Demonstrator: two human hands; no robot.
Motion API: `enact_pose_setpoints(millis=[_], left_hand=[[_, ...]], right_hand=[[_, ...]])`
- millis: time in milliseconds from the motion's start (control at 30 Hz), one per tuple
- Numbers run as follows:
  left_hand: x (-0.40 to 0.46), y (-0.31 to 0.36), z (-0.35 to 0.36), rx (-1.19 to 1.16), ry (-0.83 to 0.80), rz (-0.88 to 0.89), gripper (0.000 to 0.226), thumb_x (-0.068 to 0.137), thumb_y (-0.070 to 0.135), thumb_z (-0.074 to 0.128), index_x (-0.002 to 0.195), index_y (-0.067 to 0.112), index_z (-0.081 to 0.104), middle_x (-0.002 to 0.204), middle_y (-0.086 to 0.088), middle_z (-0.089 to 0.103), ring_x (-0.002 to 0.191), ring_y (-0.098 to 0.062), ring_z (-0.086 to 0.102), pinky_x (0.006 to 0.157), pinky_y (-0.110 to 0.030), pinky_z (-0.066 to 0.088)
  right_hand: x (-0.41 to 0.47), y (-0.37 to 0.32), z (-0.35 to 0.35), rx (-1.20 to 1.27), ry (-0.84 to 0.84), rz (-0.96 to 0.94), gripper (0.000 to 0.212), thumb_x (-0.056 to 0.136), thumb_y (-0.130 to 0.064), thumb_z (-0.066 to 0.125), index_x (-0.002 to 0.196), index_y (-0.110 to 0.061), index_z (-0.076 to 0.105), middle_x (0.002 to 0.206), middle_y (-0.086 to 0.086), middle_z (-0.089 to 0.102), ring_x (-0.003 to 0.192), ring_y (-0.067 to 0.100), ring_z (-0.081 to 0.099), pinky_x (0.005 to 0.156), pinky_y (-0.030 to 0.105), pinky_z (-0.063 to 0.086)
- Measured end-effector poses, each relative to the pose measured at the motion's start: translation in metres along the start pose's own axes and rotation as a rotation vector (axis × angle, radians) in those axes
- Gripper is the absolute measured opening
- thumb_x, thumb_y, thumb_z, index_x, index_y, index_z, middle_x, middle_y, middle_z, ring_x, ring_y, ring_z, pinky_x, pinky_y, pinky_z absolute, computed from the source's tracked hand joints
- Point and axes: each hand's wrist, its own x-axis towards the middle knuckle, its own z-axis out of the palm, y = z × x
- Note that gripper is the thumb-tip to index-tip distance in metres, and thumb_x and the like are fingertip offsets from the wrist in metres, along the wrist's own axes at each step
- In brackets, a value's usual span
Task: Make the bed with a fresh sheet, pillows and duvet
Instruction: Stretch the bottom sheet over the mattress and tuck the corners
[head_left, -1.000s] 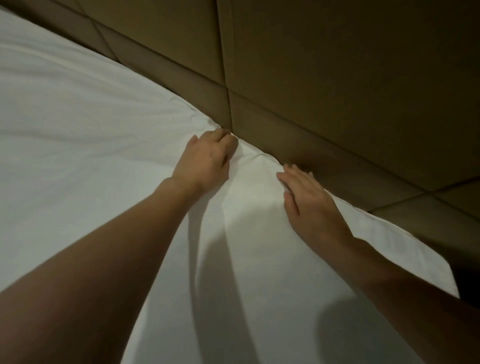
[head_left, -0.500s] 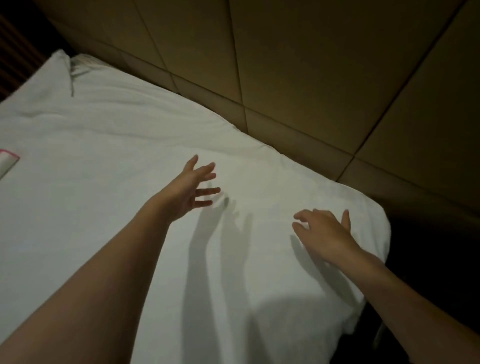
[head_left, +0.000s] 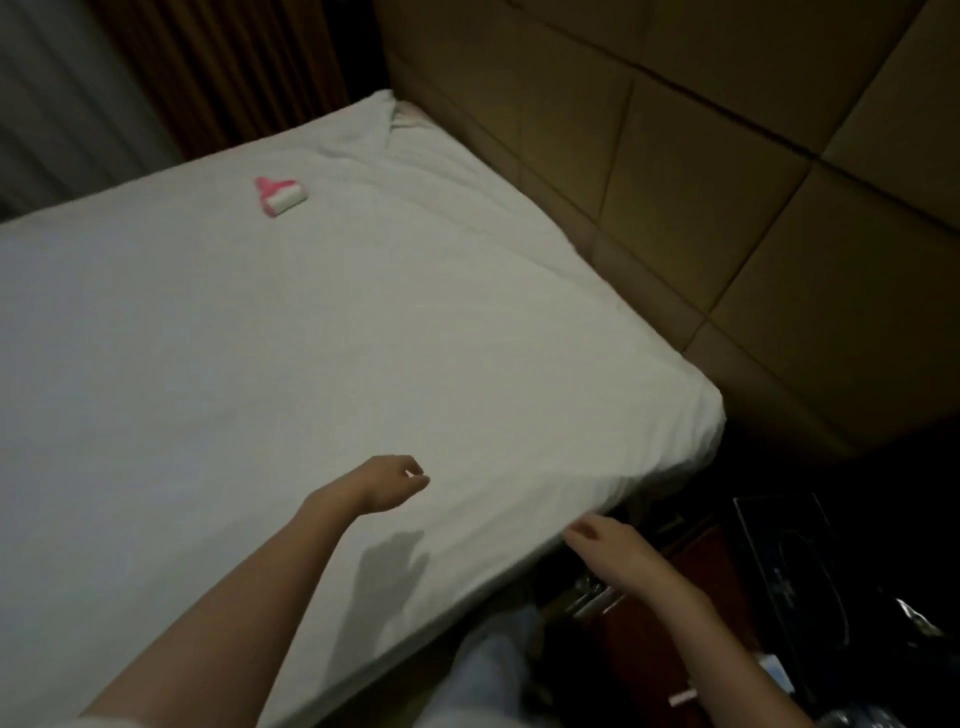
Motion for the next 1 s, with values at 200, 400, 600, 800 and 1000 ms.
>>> enact_pose_setpoints(millis=[200,400,600,800,1000], left_hand=[[-0.114,-0.077,0.071,-0.381,0.199,-0.11,0.039,0.1,0.037,0.04,0.13,0.016,0.053,0.136,-0.005,0.053,0.122,-0.021,0.049,0.1,-0.032,0.039],[-0.206,-0.145,0.148,-0.866,0.315,-0.353,0.036,0.101,0.032,0.04,0.121,0.008,0.057,0.126,-0.009,0.058,0.112,-0.023,0.054,0.092,-0.032,0.042],[-0.295,-0.195,0.222,-1.52,0.414,-0.603,0.035,0.102,0.027,0.04,0.127,0.008,0.054,0.126,-0.009,0.06,0.103,-0.017,0.055,0.091,-0.03,0.041],[-0.394,-0.271,0.313,-1.798,0.585,-0.767,0.027,0.102,0.025,0.039,0.115,0.01,0.057,0.122,-0.01,0.062,0.1,-0.017,0.056,0.095,-0.031,0.039],[-0.486,-0.336,0.388,-2.013,0.656,-0.94,0.034,0.103,0.022,0.037,0.126,0.003,0.053,0.114,-0.012,0.058,0.088,-0.016,0.054,0.069,-0.021,0.038]], right_hand=[[-0.035,-0.055,0.058,-0.361,-0.07,-0.213,0.045,0.098,-0.042,0.04,0.138,-0.021,0.047,0.14,0.006,0.05,0.125,0.023,0.048,0.101,0.036,0.042],[-0.071,-0.117,0.145,-0.638,-0.262,-0.421,0.045,0.099,-0.042,0.039,0.139,-0.021,0.046,0.14,0.004,0.05,0.125,0.023,0.049,0.104,0.039,0.04],[-0.129,-0.146,0.25,-0.807,-0.548,-0.579,0.038,0.102,-0.035,0.04,0.13,-0.012,0.055,0.129,0.007,0.057,0.115,0.023,0.054,0.089,0.027,0.041],[-0.187,-0.194,0.389,-0.967,-0.718,-0.683,0.031,0.103,-0.033,0.04,0.116,-0.015,0.062,0.119,0.005,0.061,0.098,0.019,0.056,0.083,0.027,0.043],[-0.272,-0.248,0.537,-0.888,-0.868,-0.689,0.038,0.102,-0.035,0.041,0.13,-0.015,0.056,0.124,0.0,0.056,0.116,0.019,0.054,0.093,0.025,0.04]])
